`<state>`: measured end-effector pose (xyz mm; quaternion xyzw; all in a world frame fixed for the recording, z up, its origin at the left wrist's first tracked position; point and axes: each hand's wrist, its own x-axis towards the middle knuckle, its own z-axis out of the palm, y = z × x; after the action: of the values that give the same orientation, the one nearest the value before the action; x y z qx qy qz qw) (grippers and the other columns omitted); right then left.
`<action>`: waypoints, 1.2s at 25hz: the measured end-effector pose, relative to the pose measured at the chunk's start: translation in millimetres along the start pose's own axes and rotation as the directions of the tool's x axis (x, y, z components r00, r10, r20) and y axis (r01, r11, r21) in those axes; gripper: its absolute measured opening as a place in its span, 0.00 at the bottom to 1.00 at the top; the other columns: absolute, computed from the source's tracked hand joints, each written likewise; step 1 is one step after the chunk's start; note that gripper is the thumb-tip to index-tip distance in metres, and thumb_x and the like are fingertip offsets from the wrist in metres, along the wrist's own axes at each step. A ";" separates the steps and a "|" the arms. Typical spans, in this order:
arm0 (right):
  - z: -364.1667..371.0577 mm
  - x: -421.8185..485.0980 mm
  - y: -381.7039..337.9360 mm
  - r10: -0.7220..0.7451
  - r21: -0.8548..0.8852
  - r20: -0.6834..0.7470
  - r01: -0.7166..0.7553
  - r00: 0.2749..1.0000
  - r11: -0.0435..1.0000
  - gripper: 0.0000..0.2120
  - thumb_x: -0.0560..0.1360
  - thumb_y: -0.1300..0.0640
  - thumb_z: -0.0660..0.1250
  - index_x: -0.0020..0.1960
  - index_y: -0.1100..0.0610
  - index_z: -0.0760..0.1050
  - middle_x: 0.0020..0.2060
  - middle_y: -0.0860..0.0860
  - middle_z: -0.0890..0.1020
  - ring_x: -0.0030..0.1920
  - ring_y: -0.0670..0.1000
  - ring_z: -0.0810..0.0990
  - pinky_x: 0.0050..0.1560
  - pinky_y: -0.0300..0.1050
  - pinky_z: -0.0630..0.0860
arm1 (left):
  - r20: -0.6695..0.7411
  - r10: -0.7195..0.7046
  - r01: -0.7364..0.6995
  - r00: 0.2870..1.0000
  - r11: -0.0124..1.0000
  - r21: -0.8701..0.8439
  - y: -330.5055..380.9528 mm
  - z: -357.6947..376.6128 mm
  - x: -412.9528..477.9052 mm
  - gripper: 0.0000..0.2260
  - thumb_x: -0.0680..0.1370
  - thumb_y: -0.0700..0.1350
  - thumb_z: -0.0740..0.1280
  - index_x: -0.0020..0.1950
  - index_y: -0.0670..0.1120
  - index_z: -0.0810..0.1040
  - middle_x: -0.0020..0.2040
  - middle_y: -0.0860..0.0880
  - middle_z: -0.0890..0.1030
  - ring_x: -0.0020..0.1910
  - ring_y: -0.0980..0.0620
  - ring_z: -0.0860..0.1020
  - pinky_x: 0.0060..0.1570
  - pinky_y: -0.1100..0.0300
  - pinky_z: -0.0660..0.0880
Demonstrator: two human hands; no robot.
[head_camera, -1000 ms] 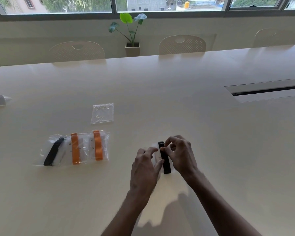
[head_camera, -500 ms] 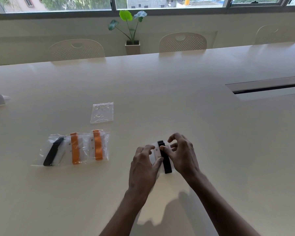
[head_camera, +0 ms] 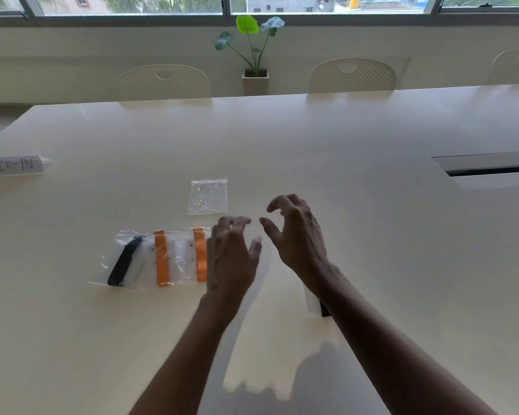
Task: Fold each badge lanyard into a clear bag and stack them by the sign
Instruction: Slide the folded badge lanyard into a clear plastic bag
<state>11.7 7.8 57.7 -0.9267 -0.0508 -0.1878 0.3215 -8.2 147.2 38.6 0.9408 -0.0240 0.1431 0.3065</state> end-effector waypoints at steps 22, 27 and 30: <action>180.0 192.2 -4.9 0.204 -0.233 0.367 -0.123 0.907 0.965 0.11 0.79 0.56 0.71 0.60 0.57 0.80 0.64 0.58 0.76 0.66 0.58 0.77 0.67 0.49 0.74 | 0.366 -0.131 0.011 0.921 0.950 0.313 -106.8 3.1 157.2 0.18 0.85 0.49 0.61 0.71 0.42 0.73 0.71 0.43 0.74 0.71 0.41 0.71 0.67 0.46 0.72; 148.8 166.7 -11.6 0.189 -0.094 0.286 -0.169 0.939 0.981 0.03 0.76 0.61 0.70 0.49 0.57 0.81 0.49 0.55 0.86 0.53 0.58 0.84 0.52 0.50 0.81 | 0.268 -0.070 0.021 0.961 0.983 0.183 -98.3 -1.9 143.9 0.19 0.85 0.50 0.63 0.71 0.41 0.75 0.68 0.41 0.78 0.68 0.40 0.75 0.67 0.45 0.73; 112.6 131.7 -28.4 0.155 0.013 0.105 -0.157 0.982 0.987 0.02 0.75 0.59 0.72 0.46 0.56 0.79 0.44 0.52 0.86 0.47 0.57 0.84 0.46 0.49 0.81 | 0.074 -0.057 0.061 0.996 0.997 -0.057 -78.3 -11.7 134.2 0.19 0.84 0.52 0.65 0.69 0.40 0.79 0.64 0.39 0.81 0.66 0.41 0.78 0.65 0.48 0.75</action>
<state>162.8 96.0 42.8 -0.9329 0.0035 -0.1132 0.3419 127.8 223.3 41.1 0.9361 -0.0116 0.0993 0.3371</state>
